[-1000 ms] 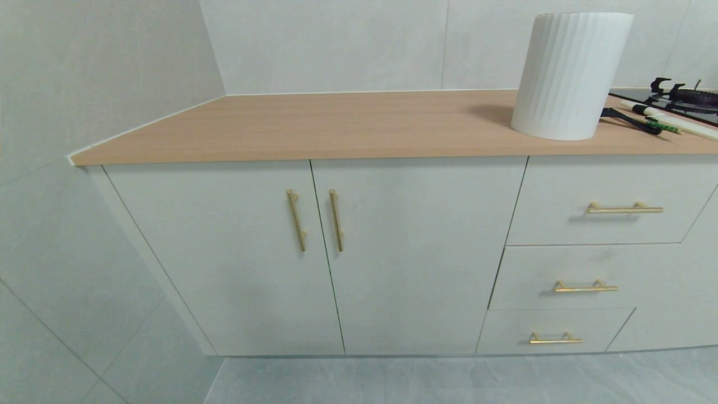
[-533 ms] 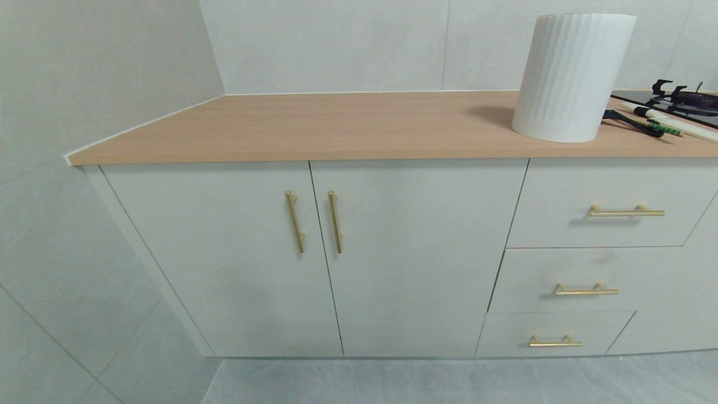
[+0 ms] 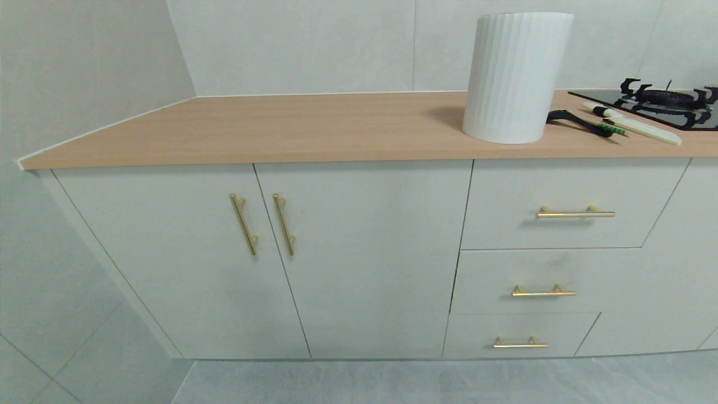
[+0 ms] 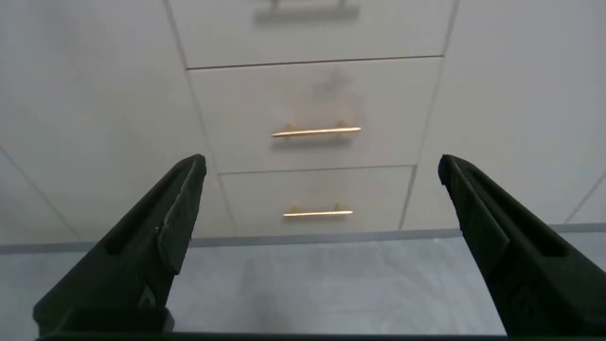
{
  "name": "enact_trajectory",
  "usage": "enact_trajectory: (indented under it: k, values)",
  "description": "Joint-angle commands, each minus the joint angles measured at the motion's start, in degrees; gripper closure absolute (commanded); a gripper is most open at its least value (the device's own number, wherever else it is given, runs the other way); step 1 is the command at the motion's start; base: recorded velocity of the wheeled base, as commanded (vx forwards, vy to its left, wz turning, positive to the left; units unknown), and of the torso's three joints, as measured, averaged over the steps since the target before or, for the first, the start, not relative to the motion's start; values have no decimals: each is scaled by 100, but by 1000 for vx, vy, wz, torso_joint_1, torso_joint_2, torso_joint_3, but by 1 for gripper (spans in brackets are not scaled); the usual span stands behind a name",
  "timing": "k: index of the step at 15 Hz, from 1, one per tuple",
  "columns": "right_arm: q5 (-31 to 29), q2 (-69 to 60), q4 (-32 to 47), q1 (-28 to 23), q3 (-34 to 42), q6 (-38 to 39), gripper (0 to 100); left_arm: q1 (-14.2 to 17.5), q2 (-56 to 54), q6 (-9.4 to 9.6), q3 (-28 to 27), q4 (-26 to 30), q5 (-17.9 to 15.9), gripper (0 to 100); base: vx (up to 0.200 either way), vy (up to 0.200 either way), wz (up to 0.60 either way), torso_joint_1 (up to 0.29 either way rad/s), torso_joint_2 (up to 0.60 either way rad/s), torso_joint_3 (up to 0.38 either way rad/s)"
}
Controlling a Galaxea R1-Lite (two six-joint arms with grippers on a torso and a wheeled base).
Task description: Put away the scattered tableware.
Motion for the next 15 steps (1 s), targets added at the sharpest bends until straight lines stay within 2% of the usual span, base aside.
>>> enact_trajectory:
  k: [1,8,15]
  values:
    - [1,11,-2,4,1,2,0,1,7,-2,0,-2,1,0,0,-200,0,2,2,7]
    - [1,11,-2,4,1,2,0,1,7,-2,0,-2,1,0,0,-200,0,4,2,4]
    - [1,11,-11,4,1,11,0,1,7,-2,0,-2,1,0,0,0,0,0,0,0]
